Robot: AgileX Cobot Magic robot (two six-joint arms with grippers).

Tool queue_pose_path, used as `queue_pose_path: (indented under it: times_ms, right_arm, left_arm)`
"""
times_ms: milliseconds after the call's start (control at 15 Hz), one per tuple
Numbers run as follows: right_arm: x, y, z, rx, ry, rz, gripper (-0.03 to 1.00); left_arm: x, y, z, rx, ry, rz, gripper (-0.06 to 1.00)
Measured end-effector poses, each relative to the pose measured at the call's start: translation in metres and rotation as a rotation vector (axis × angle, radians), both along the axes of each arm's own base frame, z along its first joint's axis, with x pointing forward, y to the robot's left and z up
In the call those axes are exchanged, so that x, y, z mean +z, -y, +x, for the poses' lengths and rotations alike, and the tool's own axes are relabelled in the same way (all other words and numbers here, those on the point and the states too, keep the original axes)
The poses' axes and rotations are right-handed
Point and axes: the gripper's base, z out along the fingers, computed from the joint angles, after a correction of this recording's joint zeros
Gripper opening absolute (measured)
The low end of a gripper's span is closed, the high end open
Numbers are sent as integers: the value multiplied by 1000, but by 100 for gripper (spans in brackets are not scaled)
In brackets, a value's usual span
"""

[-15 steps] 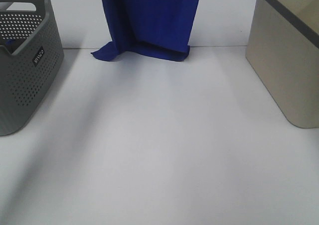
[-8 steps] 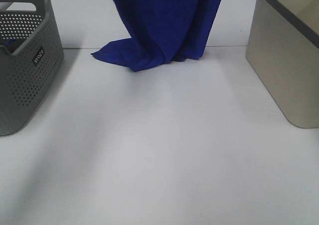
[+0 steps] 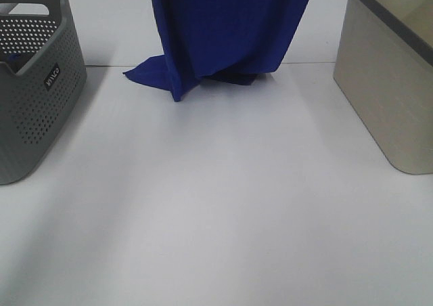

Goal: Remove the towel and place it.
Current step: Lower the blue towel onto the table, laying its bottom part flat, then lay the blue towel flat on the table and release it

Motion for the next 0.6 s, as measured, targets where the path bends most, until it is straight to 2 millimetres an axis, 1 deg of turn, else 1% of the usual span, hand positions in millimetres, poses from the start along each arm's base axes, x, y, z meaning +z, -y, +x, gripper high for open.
queue_pose_path:
  times_ms: [133,267,400,533,600]
  right_arm:
    - [14,0,-10,12,23,29,2]
    - [31,2,-26,23,45,69,2]
    - [41,4,-44,34,40,94,2]
    - [39,6,-58,38,4,92,2]
    - [37,8,-68,40,-23,93,2]
  left_arm:
    - [11,-7,-18,-4,-23,14,0]
    - [33,-21,-53,-25,-24,42,0]
    - [48,-31,-82,-51,-15,55,0]
    - [50,-36,-98,-68,-31,53,0]
    - [51,-38,-108,-78,-43,38,0]
